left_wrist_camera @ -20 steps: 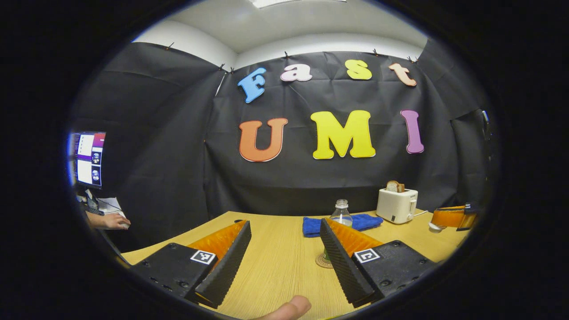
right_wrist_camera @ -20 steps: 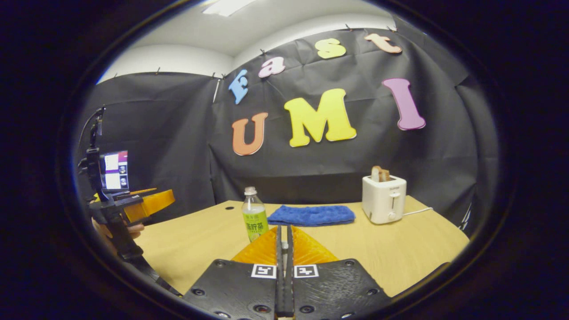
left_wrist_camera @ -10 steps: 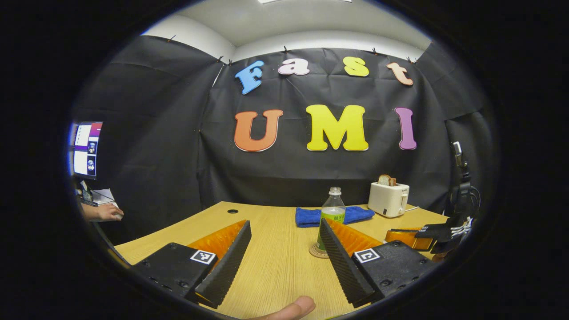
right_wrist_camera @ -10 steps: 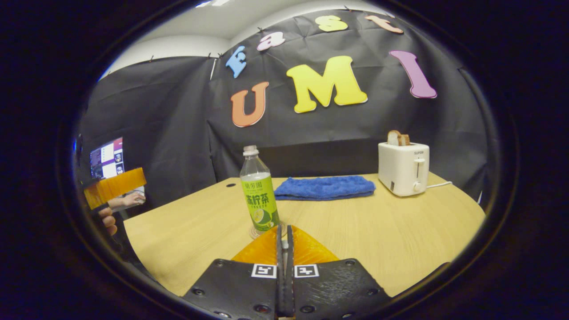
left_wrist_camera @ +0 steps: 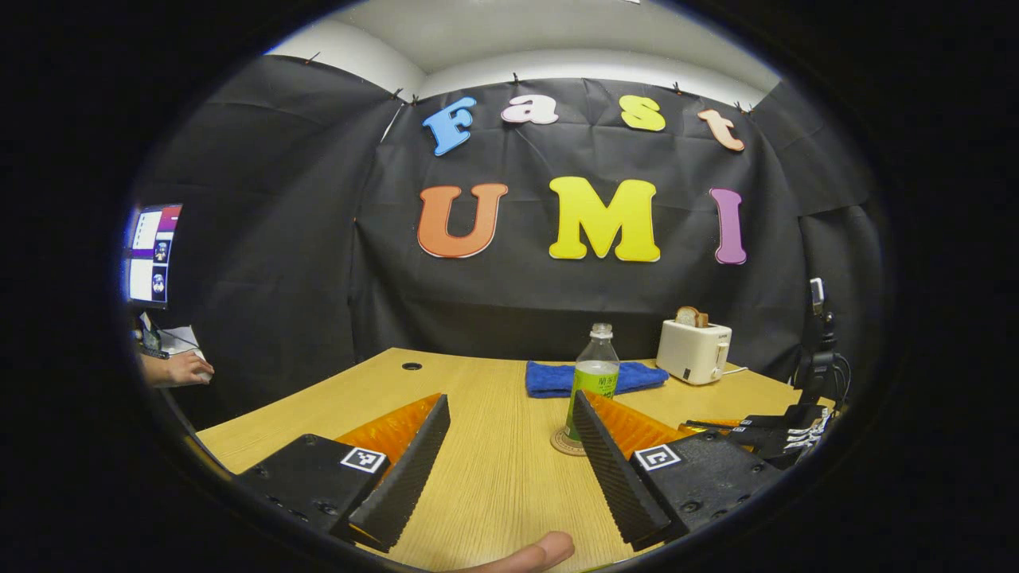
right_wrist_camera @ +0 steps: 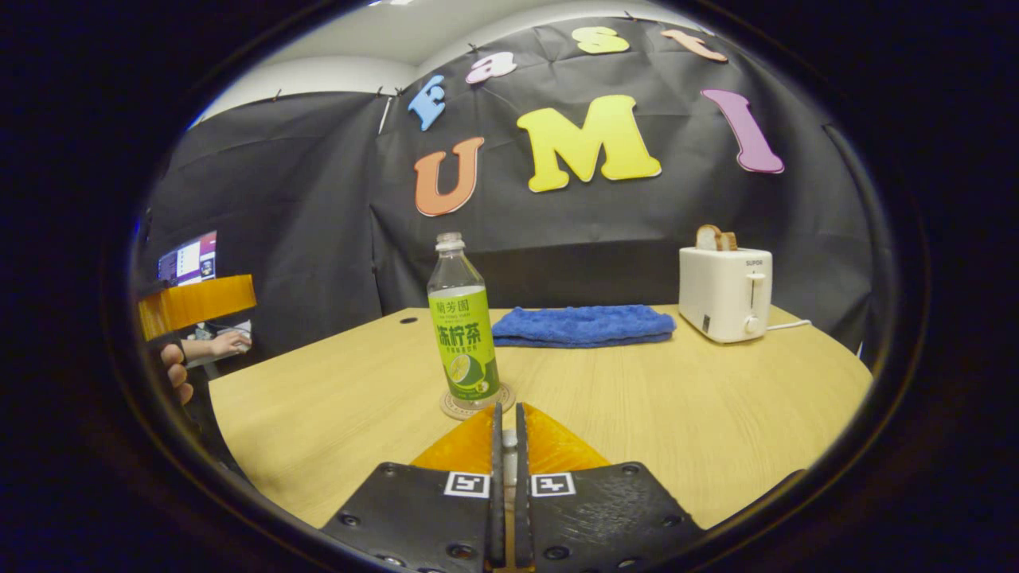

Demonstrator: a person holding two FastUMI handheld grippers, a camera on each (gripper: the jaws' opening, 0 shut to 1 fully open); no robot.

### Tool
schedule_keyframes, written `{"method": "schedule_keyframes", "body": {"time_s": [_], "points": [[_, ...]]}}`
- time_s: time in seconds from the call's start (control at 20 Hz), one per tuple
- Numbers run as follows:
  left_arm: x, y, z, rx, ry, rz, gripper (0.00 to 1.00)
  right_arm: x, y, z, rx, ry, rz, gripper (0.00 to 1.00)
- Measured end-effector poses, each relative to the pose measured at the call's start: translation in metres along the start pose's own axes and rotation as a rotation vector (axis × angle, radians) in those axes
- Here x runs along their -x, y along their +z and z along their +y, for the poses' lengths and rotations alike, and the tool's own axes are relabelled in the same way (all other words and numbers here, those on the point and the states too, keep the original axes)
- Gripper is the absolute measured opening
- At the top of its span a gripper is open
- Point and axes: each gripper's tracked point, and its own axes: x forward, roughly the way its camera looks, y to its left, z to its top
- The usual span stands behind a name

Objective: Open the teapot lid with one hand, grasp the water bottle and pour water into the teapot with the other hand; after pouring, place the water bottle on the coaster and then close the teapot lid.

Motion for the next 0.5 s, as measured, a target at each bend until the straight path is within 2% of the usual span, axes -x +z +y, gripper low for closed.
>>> {"method": "schedule_keyframes", "body": {"time_s": [0.3, 0.5], "points": [[0.001, -0.006, 0.000, -0.019, 0.003, 0.015, 0.97, 0.020, 0.006, 0.002, 0.020, -0.007, -0.017, 0.06], [0.005, -0.004, -0.003, -0.021, -0.001, 0.022, 0.98, 0.050, 0.025, 0.008, 0.027, 0.012, -0.059, 0.09]]}}
